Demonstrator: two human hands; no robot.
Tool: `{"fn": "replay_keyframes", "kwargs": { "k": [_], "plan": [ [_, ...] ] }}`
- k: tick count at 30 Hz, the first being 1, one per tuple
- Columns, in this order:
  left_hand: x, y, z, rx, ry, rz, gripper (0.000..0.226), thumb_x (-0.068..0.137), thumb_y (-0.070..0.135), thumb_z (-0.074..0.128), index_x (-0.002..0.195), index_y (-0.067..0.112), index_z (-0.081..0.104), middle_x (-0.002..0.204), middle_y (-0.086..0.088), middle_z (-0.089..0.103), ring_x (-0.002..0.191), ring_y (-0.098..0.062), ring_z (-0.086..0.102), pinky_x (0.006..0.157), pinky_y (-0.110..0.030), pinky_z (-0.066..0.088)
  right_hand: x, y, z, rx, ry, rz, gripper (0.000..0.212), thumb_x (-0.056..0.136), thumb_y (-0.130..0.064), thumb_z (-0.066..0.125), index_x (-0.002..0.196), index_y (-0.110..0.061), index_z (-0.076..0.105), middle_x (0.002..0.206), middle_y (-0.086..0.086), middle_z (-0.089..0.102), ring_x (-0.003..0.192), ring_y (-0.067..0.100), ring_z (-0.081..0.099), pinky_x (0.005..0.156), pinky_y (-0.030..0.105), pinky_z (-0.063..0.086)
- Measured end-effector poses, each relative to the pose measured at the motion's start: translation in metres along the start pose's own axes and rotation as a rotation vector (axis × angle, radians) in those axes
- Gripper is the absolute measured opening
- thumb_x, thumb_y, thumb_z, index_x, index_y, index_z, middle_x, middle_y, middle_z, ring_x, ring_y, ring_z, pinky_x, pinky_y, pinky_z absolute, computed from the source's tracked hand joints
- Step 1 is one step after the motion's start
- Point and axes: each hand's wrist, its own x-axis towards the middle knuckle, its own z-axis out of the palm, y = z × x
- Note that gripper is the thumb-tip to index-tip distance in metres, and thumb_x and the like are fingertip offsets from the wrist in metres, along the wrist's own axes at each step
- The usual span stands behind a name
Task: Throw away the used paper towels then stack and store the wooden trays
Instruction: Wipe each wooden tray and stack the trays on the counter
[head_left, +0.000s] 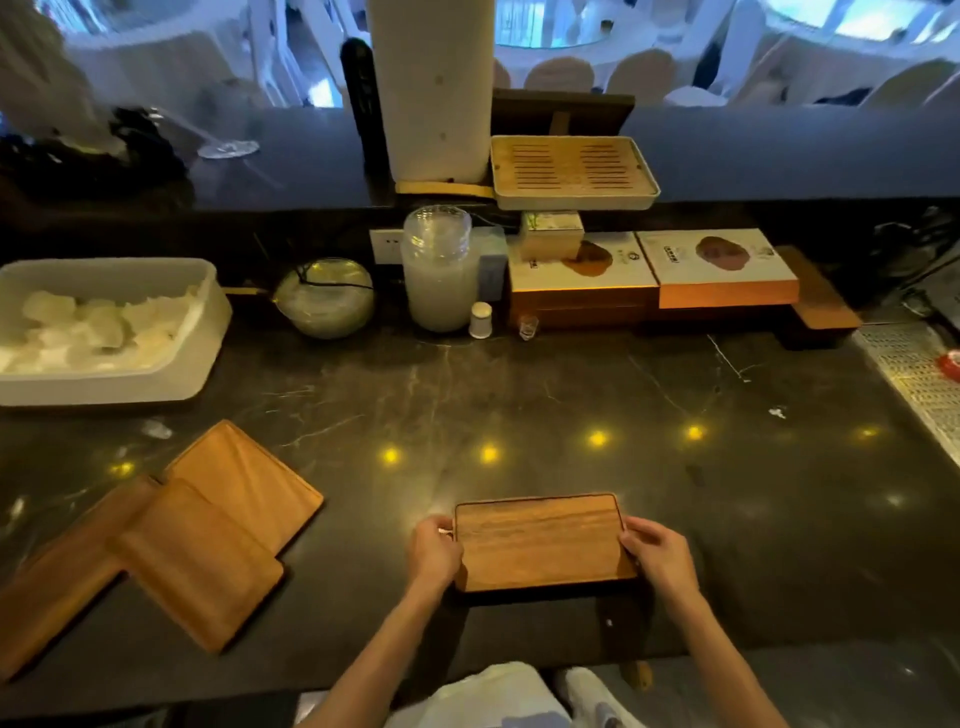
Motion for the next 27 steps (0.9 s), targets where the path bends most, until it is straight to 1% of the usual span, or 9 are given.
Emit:
{"fn": "replay_keyframes", "kwargs": {
  "k": [4, 9, 12, 15, 18, 20, 22, 25, 27],
  "plan": [
    [-0.019, 0.022, 0.056, 0.027, 0.055, 0.013, 0.021, 0.087, 0.000, 0.058, 0.106, 0.008, 0.064, 0.093, -0.002, 0.060, 0.087, -0.015, 0.056, 0.073, -0.026, 0.044, 0.026, 0.030, -0.044, -0.059, 0.003, -0.003, 0.030, 0.087, -0.011, 0.068, 0.117, -0.011, 0.070, 0.109, 0.010, 0.073, 0.092, 0.016, 0.063, 0.078, 0.028, 0.048],
    [-0.036, 0.025, 0.092, 0.027, 0.123, -0.006, 0.021, 0.084, 0.000, 0.062, 0.102, 0.011, 0.060, 0.091, 0.001, 0.055, 0.086, -0.017, 0.054, 0.078, -0.033, 0.051, 0.039, 0.046, -0.071, -0.113, -0.013, -0.050, 0.033, 0.087, -0.013, 0.070, 0.119, -0.013, 0.069, 0.106, 0.009, 0.074, 0.090, 0.016, 0.066, 0.080, 0.027, 0.052],
    [-0.040, 0.020, 0.100, 0.023, 0.136, -0.020, 0.022, 0.083, -0.002, 0.059, 0.099, 0.012, 0.056, 0.095, -0.007, 0.060, 0.090, -0.023, 0.059, 0.080, -0.037, 0.052, 0.043, 0.049, -0.078, -0.156, -0.041, -0.079, 0.033, 0.087, -0.014, 0.069, 0.120, -0.013, 0.068, 0.105, 0.007, 0.073, 0.095, 0.017, 0.065, 0.087, 0.033, 0.052],
    [-0.041, 0.014, 0.108, 0.022, 0.143, 0.001, 0.018, 0.083, -0.003, 0.060, 0.094, 0.011, 0.055, 0.092, -0.010, 0.062, 0.093, -0.027, 0.061, 0.082, -0.038, 0.051, 0.042, 0.052, -0.081, -0.181, -0.069, -0.092, 0.032, 0.088, -0.013, 0.067, 0.120, -0.014, 0.068, 0.082, -0.009, 0.066, 0.081, 0.009, 0.060, 0.076, 0.026, 0.049],
    [-0.043, 0.011, 0.111, 0.030, 0.147, 0.025, 0.014, 0.087, 0.002, 0.062, 0.096, 0.009, 0.055, 0.101, -0.012, 0.061, 0.098, -0.028, 0.061, 0.084, -0.038, 0.052, 0.043, 0.056, -0.083, -0.196, -0.080, -0.105, 0.031, 0.088, -0.013, 0.067, 0.118, -0.015, 0.069, 0.076, -0.015, 0.061, 0.075, 0.004, 0.058, 0.070, 0.025, 0.048],
    [-0.046, 0.009, 0.114, 0.098, 0.157, 0.069, 0.016, 0.089, 0.006, 0.060, 0.104, 0.006, 0.055, 0.111, -0.016, 0.057, 0.103, -0.029, 0.057, 0.090, -0.041, 0.051, 0.041, 0.057, -0.083, -0.227, -0.107, -0.133, 0.032, 0.090, -0.015, 0.065, 0.121, -0.016, 0.066, 0.083, -0.011, 0.065, 0.079, 0.005, 0.061, 0.072, 0.026, 0.052],
    [-0.054, 0.007, 0.119, 0.271, 0.180, 0.160, 0.026, 0.091, 0.013, 0.057, 0.115, 0.008, 0.053, 0.120, -0.014, 0.049, 0.113, -0.030, 0.049, 0.096, -0.040, 0.046, 0.038, 0.059, -0.083, -0.339, -0.109, -0.214, 0.035, 0.093, -0.020, 0.061, 0.127, -0.017, 0.061, 0.103, -0.002, 0.066, 0.094, 0.013, 0.063, 0.083, 0.031, 0.054],
    [-0.072, 0.000, 0.131, 0.534, 0.166, 0.388, 0.042, 0.090, 0.023, 0.055, 0.132, 0.020, 0.046, 0.138, -0.007, 0.041, 0.129, -0.025, 0.036, 0.106, -0.037, 0.035, 0.029, 0.070, -0.083, -0.620, -0.054, -0.488, 0.042, 0.092, -0.027, 0.059, 0.133, -0.019, 0.054, 0.130, 0.002, 0.057, 0.121, 0.020, 0.052, 0.100, 0.036, 0.045],
    [-0.080, -0.010, 0.139, 0.670, 0.106, 0.448, 0.052, 0.092, 0.030, 0.052, 0.141, 0.027, 0.037, 0.153, -0.006, 0.028, 0.145, -0.027, 0.019, 0.118, -0.046, 0.021, 0.019, 0.077, -0.081, -0.777, -0.063, -0.630, 0.048, 0.091, -0.033, 0.059, 0.136, -0.019, 0.052, 0.140, 0.003, 0.053, 0.131, 0.026, 0.045, 0.105, 0.041, 0.043]
  ]
}}
